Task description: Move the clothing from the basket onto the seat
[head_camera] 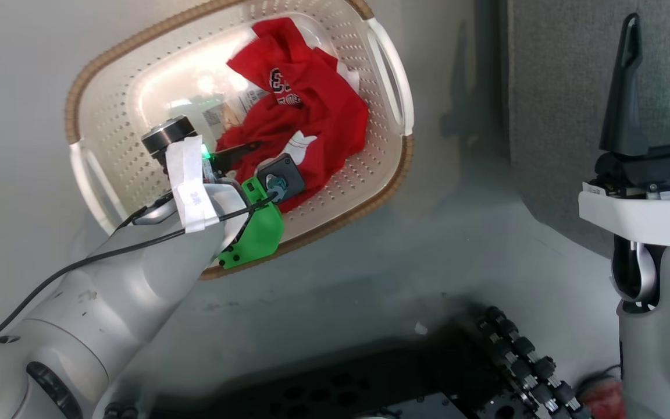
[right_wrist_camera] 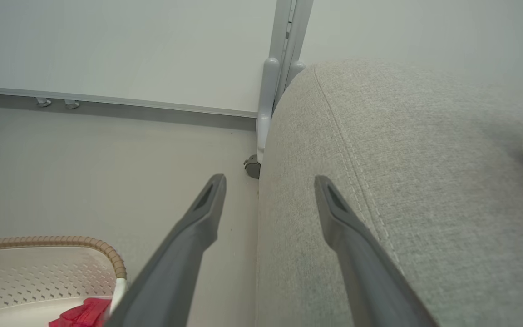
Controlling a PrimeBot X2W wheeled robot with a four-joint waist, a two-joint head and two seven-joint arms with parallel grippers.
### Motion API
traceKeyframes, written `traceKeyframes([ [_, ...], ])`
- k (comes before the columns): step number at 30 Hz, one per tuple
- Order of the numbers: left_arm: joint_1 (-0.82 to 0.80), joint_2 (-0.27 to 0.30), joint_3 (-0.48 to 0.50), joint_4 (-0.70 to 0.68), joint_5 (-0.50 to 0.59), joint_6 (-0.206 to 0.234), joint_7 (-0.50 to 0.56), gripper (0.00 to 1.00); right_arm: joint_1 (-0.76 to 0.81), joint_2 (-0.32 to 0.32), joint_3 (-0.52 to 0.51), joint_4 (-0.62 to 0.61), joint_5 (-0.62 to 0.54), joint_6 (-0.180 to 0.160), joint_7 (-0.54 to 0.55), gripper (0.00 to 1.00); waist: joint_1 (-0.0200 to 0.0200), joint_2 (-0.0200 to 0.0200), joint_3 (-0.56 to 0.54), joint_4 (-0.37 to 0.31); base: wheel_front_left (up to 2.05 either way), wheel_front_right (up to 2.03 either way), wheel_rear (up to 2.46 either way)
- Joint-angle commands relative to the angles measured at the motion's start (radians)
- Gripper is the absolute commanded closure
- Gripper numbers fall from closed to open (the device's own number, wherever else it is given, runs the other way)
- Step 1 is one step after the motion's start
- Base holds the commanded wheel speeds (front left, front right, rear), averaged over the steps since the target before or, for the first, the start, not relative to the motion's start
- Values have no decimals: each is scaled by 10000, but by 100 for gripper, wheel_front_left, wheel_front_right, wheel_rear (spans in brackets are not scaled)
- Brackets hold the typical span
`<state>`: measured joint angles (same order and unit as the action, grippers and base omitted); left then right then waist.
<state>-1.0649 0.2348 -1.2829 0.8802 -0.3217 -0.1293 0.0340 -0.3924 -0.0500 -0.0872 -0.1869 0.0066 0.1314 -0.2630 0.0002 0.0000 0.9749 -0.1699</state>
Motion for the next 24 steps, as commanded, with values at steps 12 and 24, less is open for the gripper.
traceKeyframes([
  [12,106,197,16,-110,758,-14,136,100,-214,-9,116,-89,37,-14,-27,0,-2,0,647,-656,0,0,0],
  [24,548,-552,11,520,447,-16,-1470,100,-72,-19,9,294,41,-14,-27,0,-2,0,-686,-240,0,0,0],
])
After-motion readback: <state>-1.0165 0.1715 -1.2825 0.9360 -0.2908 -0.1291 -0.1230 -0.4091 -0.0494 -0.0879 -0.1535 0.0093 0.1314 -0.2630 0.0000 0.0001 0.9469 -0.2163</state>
